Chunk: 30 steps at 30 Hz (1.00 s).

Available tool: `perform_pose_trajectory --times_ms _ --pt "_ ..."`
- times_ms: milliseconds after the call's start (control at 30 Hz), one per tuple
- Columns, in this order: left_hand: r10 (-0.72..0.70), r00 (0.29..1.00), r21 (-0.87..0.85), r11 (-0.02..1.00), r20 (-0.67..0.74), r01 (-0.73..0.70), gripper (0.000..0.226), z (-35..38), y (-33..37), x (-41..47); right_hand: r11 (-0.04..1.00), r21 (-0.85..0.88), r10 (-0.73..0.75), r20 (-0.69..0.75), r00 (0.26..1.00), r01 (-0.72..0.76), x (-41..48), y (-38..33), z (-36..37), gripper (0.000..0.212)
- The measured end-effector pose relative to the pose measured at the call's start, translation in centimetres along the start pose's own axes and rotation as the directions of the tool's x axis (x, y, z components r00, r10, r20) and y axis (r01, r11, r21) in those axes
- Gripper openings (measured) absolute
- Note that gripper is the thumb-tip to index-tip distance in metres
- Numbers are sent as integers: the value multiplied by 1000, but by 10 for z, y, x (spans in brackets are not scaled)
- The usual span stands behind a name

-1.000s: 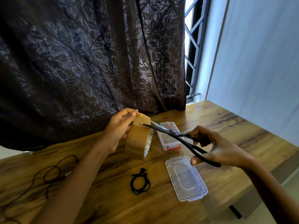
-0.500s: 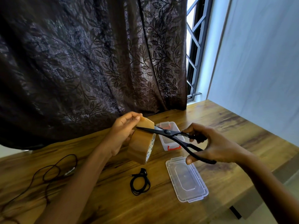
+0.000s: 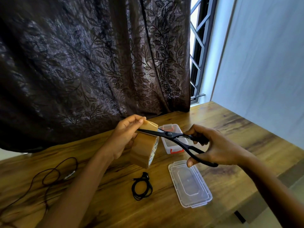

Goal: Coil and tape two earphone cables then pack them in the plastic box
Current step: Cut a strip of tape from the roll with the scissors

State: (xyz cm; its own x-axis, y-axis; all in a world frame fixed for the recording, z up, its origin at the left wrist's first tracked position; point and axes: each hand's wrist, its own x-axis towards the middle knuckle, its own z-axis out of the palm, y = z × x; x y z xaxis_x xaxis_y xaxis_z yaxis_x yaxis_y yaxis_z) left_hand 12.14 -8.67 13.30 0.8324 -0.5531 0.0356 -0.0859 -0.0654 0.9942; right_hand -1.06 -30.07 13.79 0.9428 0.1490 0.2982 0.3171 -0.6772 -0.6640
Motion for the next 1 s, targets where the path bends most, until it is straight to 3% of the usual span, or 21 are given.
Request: perform_pose_trajectory --times_ms 333,533,867,1000 --pt "14 1000 -26 1000 -10 -14 19 -3 -5 5 998 -49 -49 -68 996 46 1 3 5 50" --pt "23 999 -20 1000 -22 -24 19 -1 -10 7 979 -201 -42 -134 990 14 3 25 9 41" --pt "7 988 -35 999 -152 -13 21 4 -12 12 936 -353 -95 -218 971 13 4 39 16 39" --pt "0 980 -27 1000 -198 -6 23 5 -12 13 947 -317 -123 -232 965 44 -1 35 21 47"
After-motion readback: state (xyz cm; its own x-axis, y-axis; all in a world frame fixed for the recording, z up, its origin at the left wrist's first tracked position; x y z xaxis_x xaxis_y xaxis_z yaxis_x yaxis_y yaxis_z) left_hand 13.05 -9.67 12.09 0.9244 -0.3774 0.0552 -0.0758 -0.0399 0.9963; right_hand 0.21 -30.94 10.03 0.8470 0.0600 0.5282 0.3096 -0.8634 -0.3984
